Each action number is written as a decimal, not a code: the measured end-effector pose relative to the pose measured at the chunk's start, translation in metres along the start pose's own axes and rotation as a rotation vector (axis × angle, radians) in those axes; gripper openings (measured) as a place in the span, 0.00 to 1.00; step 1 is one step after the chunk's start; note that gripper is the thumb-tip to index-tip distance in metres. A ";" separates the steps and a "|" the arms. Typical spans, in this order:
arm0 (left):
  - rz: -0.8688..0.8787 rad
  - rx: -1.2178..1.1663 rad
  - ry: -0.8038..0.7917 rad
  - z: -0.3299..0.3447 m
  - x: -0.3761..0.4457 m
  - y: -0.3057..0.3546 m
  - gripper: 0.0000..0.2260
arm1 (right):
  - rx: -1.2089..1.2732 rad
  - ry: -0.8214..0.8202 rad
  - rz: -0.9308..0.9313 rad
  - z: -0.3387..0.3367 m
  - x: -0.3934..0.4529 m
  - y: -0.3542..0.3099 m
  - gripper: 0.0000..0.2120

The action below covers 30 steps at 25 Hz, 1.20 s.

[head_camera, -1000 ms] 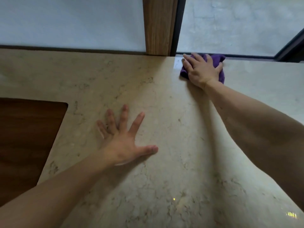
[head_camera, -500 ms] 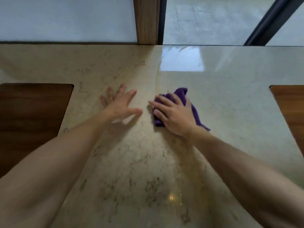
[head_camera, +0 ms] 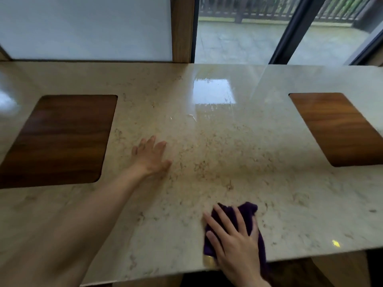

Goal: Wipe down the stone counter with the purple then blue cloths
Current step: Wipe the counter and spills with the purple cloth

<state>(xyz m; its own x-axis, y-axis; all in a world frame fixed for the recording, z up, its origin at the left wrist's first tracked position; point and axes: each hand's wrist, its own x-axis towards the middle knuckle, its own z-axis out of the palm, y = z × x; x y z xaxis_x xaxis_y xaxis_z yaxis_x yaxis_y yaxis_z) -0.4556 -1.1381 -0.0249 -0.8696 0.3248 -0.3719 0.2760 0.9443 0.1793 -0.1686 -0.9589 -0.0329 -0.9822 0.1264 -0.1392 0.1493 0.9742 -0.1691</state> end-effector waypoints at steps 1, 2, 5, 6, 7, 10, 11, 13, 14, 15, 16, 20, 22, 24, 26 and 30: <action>0.000 -0.016 0.006 0.000 -0.001 0.001 0.35 | -0.006 -0.014 0.036 0.002 -0.006 -0.009 0.22; -0.004 -0.037 0.012 -0.001 -0.001 0.002 0.35 | -0.011 -0.037 0.070 0.004 -0.008 -0.019 0.22; -0.013 -0.061 0.006 -0.006 0.011 0.002 0.36 | -0.014 -0.078 0.092 0.002 0.008 -0.042 0.21; -0.016 -0.059 -0.008 -0.008 0.015 0.000 0.37 | -0.009 -0.079 0.079 0.002 0.017 -0.046 0.21; -0.023 -0.052 -0.025 -0.010 0.022 -0.004 0.38 | 0.003 -0.080 0.067 0.003 0.031 -0.049 0.21; -0.066 0.002 -0.052 -0.017 0.045 -0.020 0.44 | 0.012 -0.041 0.082 0.004 0.106 -0.050 0.23; -0.066 0.016 -0.053 -0.020 0.055 -0.025 0.45 | 0.020 -0.032 0.105 0.004 0.136 -0.048 0.24; -0.072 0.009 -0.059 -0.031 0.077 -0.030 0.46 | 0.070 0.001 0.138 0.000 0.197 -0.042 0.24; -0.083 0.001 -0.055 -0.037 0.089 -0.033 0.46 | 0.076 0.029 0.144 -0.003 0.227 -0.037 0.23; -0.094 -0.005 -0.052 -0.044 0.105 -0.035 0.46 | 0.063 0.063 0.145 -0.007 0.259 -0.032 0.23; -0.098 -0.009 -0.059 -0.050 0.116 -0.036 0.47 | 0.046 0.092 0.146 -0.011 0.289 -0.027 0.22; -0.097 -0.041 -0.188 -0.068 0.160 -0.042 0.53 | 0.065 0.085 0.159 -0.030 0.422 -0.009 0.21; -0.093 -0.065 -0.251 -0.069 0.165 -0.046 0.55 | 0.071 0.092 0.153 -0.040 0.485 -0.001 0.21; -0.093 -0.111 -0.256 -0.065 0.163 -0.050 0.56 | 0.086 0.099 0.138 -0.052 0.550 0.005 0.22; -0.096 -0.116 -0.246 -0.059 0.161 -0.054 0.57 | 0.103 0.093 0.125 -0.065 0.611 0.011 0.24; -0.087 -0.122 -0.218 -0.051 0.157 -0.058 0.57 | 0.068 0.081 0.012 -0.080 0.682 0.030 0.29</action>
<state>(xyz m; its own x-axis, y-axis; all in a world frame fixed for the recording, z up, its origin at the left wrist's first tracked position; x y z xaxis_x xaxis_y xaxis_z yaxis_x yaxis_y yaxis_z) -0.6284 -1.1445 -0.0474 -0.7756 0.2585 -0.5759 0.1407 0.9602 0.2415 -0.8434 -0.8283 -0.0554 -0.9858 0.1557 -0.0624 0.1661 0.9579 -0.2340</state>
